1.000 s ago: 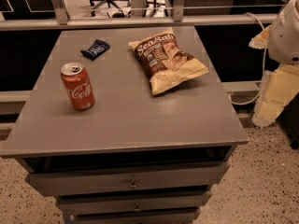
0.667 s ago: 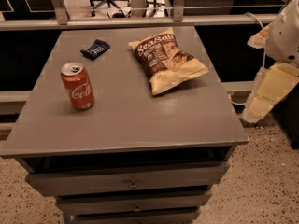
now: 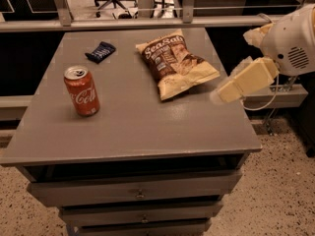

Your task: Knock coke can over

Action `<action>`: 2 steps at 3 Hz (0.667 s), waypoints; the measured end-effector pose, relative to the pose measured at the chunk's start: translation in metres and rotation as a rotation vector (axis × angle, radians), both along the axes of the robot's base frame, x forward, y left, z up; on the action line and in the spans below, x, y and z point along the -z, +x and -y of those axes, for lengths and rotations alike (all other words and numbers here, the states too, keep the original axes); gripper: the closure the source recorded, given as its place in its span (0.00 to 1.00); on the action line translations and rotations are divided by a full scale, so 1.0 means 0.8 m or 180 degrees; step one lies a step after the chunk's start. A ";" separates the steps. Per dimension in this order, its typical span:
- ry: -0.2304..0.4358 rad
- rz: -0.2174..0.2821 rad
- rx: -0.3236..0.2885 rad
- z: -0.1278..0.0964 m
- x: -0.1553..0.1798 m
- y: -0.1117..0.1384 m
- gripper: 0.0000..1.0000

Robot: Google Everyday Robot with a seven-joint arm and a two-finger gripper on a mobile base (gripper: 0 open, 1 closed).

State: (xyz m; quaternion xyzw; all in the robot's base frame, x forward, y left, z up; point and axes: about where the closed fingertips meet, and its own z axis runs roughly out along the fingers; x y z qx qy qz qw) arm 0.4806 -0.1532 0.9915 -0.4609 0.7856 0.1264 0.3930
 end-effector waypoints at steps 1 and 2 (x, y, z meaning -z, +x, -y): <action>0.0482 0.0412 -0.0092 -0.062 -0.009 0.023 0.00; 0.0601 0.0630 -0.0171 -0.097 -0.008 0.034 0.00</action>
Offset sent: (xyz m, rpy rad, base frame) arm 0.0408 0.1066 0.0004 0.2406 -0.2730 0.0782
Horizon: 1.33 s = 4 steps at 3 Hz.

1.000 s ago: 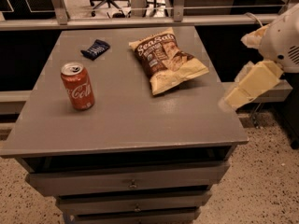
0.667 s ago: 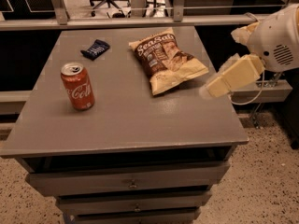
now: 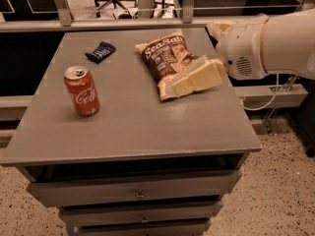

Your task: Knock coke can over

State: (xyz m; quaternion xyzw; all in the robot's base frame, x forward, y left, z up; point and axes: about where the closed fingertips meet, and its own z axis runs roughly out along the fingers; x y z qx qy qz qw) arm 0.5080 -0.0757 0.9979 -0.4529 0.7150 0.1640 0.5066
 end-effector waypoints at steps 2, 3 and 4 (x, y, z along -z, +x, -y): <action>0.0016 0.0051 -0.0026 -0.010 -0.001 0.000 0.00; 0.0299 0.0040 -0.0271 -0.071 0.050 0.000 0.00; 0.0521 0.0010 -0.0471 -0.127 0.096 0.008 0.00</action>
Offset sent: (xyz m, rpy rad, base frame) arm -0.0042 0.0428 -0.0472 0.1181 -0.0169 0.0370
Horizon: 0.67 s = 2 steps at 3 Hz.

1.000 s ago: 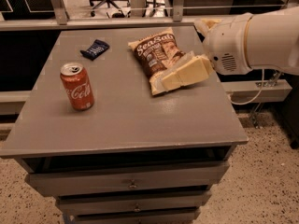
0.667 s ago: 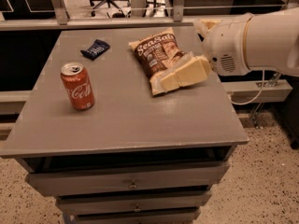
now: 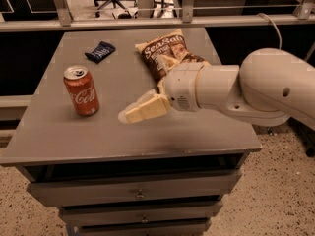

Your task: Knock coke can over

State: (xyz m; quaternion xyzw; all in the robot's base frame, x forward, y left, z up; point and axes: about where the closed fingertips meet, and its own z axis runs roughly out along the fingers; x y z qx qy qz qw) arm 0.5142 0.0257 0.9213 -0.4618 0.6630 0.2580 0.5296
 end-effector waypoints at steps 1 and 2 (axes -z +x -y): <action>0.0124 -0.0007 -0.0050 -0.043 0.027 0.010 0.00; 0.0164 -0.0048 -0.0054 -0.086 0.048 0.015 0.00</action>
Offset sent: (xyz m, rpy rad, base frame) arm 0.0189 0.1052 -0.0599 0.0689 0.0371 0.0096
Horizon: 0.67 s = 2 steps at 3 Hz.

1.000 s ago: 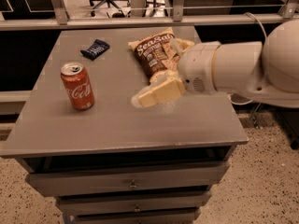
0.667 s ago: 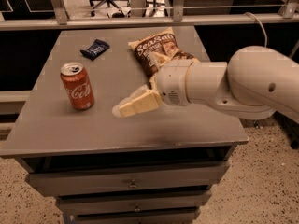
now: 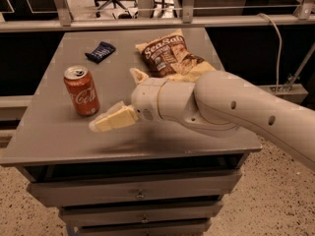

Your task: Knock coke can over

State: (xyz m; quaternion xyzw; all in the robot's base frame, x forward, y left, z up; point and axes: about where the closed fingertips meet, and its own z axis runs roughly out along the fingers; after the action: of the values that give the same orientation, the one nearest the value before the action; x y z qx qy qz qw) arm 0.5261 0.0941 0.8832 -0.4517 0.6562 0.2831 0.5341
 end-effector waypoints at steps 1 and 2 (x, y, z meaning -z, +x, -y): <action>0.0059 -0.0009 0.0025 -0.035 0.010 0.008 0.00; 0.0145 0.0004 0.0108 -0.062 0.012 0.022 0.00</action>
Offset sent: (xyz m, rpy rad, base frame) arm 0.0358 0.0711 -0.0120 0.0888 -0.0052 -0.0858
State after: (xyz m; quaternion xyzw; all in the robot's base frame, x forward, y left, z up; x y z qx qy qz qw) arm 0.5433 0.1433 0.8736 -0.4284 0.6567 0.2886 0.5494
